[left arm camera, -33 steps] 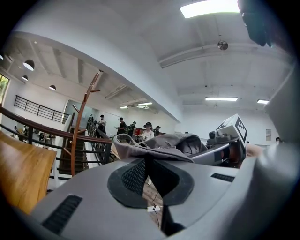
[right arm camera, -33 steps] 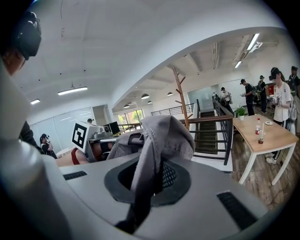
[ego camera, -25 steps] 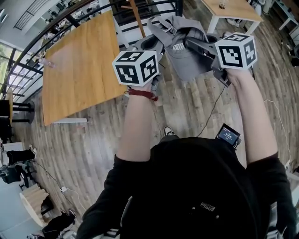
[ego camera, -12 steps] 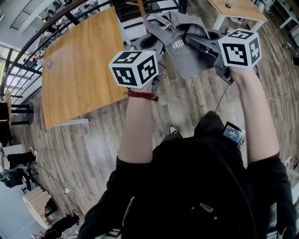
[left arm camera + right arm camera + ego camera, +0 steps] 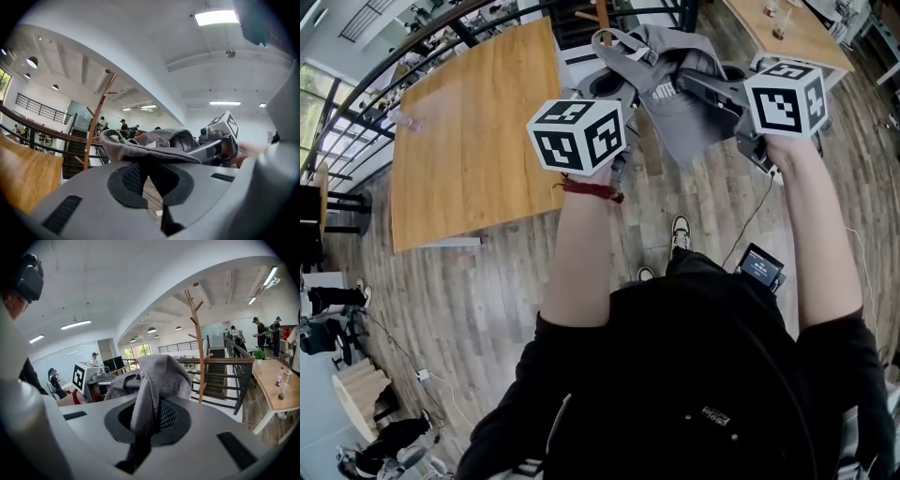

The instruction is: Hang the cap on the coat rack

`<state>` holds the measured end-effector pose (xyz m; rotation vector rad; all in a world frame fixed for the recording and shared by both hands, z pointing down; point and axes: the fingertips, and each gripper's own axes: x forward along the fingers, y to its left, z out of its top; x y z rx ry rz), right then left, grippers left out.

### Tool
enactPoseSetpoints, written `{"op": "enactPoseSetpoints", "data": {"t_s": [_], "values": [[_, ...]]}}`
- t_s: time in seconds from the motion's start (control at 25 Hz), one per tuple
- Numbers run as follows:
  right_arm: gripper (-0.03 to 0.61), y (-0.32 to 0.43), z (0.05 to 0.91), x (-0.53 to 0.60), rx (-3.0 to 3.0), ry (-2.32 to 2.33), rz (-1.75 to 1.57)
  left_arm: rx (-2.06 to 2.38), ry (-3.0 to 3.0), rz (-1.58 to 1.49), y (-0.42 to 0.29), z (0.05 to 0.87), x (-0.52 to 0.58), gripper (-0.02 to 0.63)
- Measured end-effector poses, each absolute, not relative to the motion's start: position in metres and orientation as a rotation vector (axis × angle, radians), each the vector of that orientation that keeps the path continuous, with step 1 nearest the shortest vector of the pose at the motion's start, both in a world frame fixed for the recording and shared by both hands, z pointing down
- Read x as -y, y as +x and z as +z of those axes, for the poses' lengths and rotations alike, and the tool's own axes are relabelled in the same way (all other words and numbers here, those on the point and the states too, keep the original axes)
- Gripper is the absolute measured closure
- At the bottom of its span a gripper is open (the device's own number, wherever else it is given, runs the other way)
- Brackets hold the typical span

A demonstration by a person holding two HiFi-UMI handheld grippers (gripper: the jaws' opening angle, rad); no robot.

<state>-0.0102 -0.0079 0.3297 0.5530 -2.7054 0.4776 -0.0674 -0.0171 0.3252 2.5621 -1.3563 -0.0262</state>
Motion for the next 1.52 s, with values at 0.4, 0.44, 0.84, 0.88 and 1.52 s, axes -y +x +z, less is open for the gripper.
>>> {"op": "enactPoseSetpoints", "data": {"t_s": [0.4,0.44,0.84,0.88,1.52], "values": [[0.558,-0.057,0.280,0.096,2.769,0.415,0.469,1.476,2.539,0.000,-0.115,0.279,0.104,0.617],[0.558,-0.051,0.277,0.100,2.779,0.412,0.487,1.492,2.541,0.006,-0.110,0.274,0.108,0.617],[0.558,-0.015,0.269,0.156,2.831,0.390,0.513,1.570,2.561,0.036,-0.080,0.263,0.169,0.615],[0.558,-0.014,0.271,0.163,2.827,0.393,0.522,1.570,2.554,0.039,-0.079,0.266,0.177,0.615],[0.558,0.017,0.290,0.216,2.826,0.359,0.571,1.541,2.516,0.086,-0.048,0.287,0.233,0.615]]}}
